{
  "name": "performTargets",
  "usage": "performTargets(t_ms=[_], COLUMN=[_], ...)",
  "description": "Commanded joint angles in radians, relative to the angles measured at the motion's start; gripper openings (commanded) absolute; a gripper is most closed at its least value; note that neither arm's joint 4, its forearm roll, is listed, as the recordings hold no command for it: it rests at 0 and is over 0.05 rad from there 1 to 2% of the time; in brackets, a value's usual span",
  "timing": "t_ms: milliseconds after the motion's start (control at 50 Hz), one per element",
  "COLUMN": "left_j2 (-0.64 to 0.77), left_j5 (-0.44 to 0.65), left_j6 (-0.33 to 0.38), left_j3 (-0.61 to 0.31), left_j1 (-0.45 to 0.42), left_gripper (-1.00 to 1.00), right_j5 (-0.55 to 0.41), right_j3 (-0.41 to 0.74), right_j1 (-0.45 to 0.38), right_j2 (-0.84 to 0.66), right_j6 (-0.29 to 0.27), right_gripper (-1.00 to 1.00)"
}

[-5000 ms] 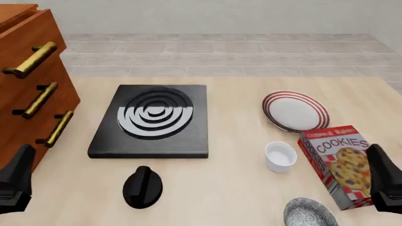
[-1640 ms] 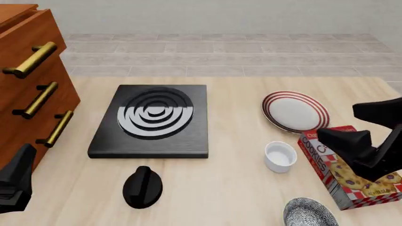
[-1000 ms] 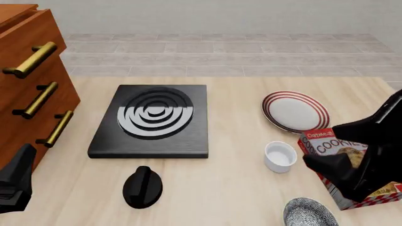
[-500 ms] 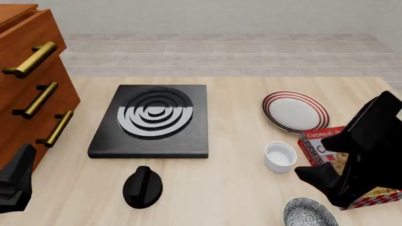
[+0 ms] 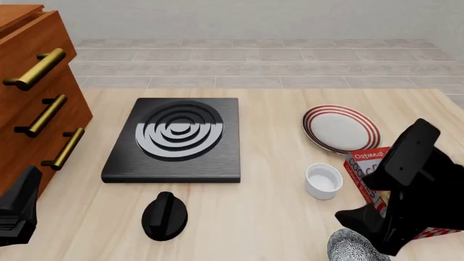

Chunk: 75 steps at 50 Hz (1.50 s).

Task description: Pick the akita bowl next to the ramekin and place it on the plate.

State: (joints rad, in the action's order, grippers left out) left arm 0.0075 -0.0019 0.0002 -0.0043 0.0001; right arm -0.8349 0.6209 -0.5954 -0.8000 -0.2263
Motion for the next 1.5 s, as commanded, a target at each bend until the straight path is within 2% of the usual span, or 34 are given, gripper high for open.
performTargets(t_ms=[20, 320, 680, 740, 920, 1000, 1120, 1280, 1380, 1480, 1500], left_j2=[0.000, 0.000, 0.000, 0.000, 0.000, 0.000, 0.000, 0.000, 0.000, 0.000, 0.000], left_j5=[0.000, 0.000, 0.000, 0.000, 0.000, 0.000, 0.000, 0.000, 0.000, 0.000, 0.000], left_j6=[0.000, 0.000, 0.000, 0.000, 0.000, 0.000, 0.000, 0.000, 0.000, 0.000, 0.000], left_j3=[0.000, 0.000, 0.000, 0.000, 0.000, 0.000, 0.000, 0.000, 0.000, 0.000, 0.000], left_j1=[0.000, 0.000, 0.000, 0.000, 0.000, 0.000, 0.000, 0.000, 0.000, 0.000, 0.000], left_gripper=[1.00, 1.00, 1.00, 1.00, 1.00, 1.00, 1.00, 1.00, 1.00, 1.00, 1.00], right_j5=[-0.042, -0.063, -0.067, -0.058, -0.032, -0.003, 0.011, 0.044, 0.072, 0.095, 0.103], right_j3=[0.005, 0.033, -0.026, -0.051, -0.068, -0.100, -0.111, -0.141, -0.151, -0.165, -0.168], right_j1=[0.012, 0.109, 0.142, 0.160, 0.191, 0.235, 0.239, 0.254, 0.254, 0.264, 0.251], right_j2=[-0.018, -0.065, -0.050, -0.052, -0.079, -0.105, -0.108, -0.123, -0.141, -0.157, -0.163], right_j6=[-0.028, -0.119, -0.157, -0.190, -0.218, -0.281, -0.290, -0.338, -0.332, -0.349, -0.337], right_gripper=[1.00, 1.00, 1.00, 1.00, 1.00, 1.00, 1.00, 1.00, 1.00, 1.00, 1.00])
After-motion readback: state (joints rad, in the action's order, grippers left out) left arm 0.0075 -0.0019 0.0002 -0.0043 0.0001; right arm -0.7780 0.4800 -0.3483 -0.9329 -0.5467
